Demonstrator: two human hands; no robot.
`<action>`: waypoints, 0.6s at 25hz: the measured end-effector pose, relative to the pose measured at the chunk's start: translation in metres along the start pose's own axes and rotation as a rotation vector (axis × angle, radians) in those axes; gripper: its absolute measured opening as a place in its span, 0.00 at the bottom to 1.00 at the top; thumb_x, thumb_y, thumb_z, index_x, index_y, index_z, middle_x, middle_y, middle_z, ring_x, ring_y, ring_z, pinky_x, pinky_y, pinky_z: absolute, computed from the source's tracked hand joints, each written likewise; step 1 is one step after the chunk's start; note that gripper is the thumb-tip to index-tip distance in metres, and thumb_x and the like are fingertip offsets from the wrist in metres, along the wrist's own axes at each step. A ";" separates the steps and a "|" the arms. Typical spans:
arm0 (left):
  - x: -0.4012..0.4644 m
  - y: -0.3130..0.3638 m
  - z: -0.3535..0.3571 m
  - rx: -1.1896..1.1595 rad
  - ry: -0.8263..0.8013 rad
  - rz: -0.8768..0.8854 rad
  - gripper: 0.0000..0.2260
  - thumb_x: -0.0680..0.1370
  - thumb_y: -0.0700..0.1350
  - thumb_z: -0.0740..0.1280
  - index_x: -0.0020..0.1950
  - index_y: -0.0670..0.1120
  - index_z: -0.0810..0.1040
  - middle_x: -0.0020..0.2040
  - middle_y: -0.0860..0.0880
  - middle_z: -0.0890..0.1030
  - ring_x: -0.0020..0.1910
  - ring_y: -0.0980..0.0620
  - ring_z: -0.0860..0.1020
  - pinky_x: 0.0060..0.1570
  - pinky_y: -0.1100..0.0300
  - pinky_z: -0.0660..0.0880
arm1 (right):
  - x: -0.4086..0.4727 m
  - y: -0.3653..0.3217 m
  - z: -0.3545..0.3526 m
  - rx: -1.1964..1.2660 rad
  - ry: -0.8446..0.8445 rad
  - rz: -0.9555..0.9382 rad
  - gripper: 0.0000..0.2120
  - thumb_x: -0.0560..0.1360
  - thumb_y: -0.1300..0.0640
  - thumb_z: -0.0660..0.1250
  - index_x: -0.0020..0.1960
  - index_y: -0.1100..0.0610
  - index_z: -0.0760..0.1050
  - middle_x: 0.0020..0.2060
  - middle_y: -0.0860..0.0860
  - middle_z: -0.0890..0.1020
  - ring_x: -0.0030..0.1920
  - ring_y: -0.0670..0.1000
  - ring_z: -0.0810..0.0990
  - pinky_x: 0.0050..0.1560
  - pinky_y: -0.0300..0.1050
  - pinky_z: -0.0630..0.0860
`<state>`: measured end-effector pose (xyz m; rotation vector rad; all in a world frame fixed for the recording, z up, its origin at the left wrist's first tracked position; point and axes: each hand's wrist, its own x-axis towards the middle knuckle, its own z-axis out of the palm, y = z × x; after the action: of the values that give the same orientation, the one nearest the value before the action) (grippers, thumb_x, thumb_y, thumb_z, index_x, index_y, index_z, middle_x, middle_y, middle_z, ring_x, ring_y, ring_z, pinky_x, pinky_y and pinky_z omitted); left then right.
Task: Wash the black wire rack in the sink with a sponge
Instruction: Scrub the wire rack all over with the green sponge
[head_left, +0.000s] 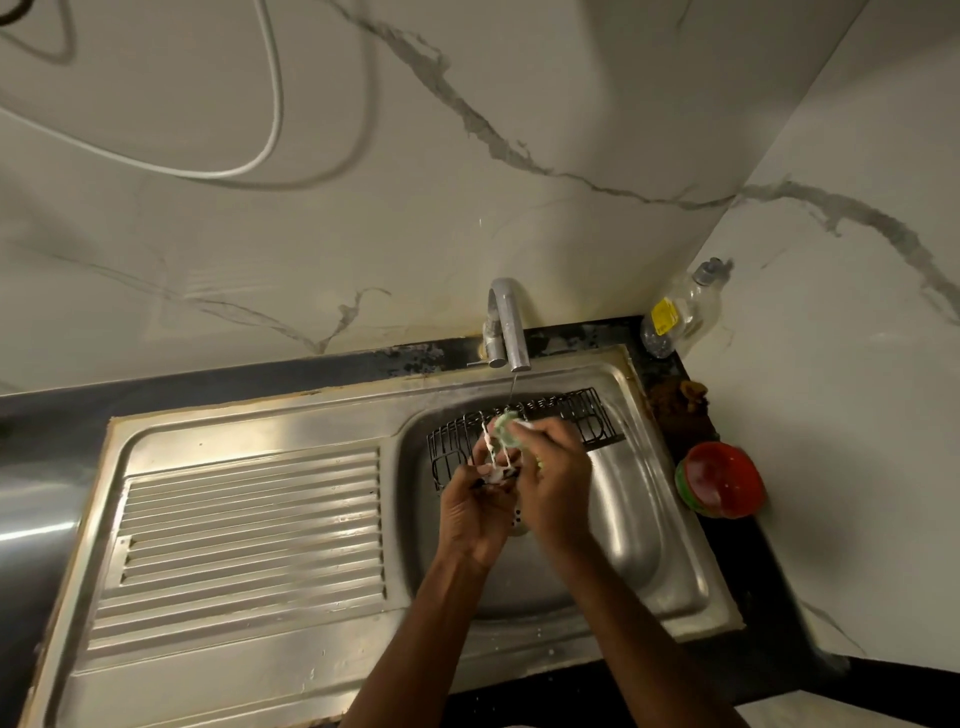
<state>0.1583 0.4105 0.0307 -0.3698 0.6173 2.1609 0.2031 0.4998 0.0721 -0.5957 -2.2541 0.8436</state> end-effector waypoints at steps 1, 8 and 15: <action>-0.002 0.002 0.001 -0.009 -0.012 0.008 0.33 0.61 0.38 0.79 0.67 0.40 0.81 0.57 0.36 0.83 0.55 0.42 0.82 0.51 0.52 0.83 | 0.007 0.011 -0.006 -0.024 0.061 0.081 0.20 0.71 0.77 0.66 0.57 0.62 0.83 0.46 0.55 0.80 0.47 0.52 0.79 0.47 0.32 0.76; -0.007 -0.009 0.000 -0.006 0.061 -0.054 0.27 0.53 0.41 0.87 0.51 0.41 0.88 0.44 0.43 0.85 0.41 0.49 0.84 0.41 0.56 0.83 | -0.012 -0.002 0.006 -0.013 -0.042 -0.038 0.16 0.74 0.70 0.63 0.58 0.63 0.83 0.48 0.54 0.78 0.51 0.51 0.77 0.52 0.33 0.75; -0.018 -0.011 -0.009 0.033 0.107 -0.102 0.15 0.62 0.37 0.80 0.47 0.42 0.88 0.45 0.43 0.81 0.39 0.50 0.82 0.42 0.59 0.80 | -0.024 -0.013 0.010 -0.060 -0.065 0.002 0.16 0.74 0.64 0.59 0.55 0.62 0.83 0.48 0.54 0.79 0.51 0.49 0.76 0.51 0.39 0.78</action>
<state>0.1785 0.3995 0.0282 -0.4915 0.6789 2.0410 0.2105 0.4727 0.0652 -0.6058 -2.3452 0.8101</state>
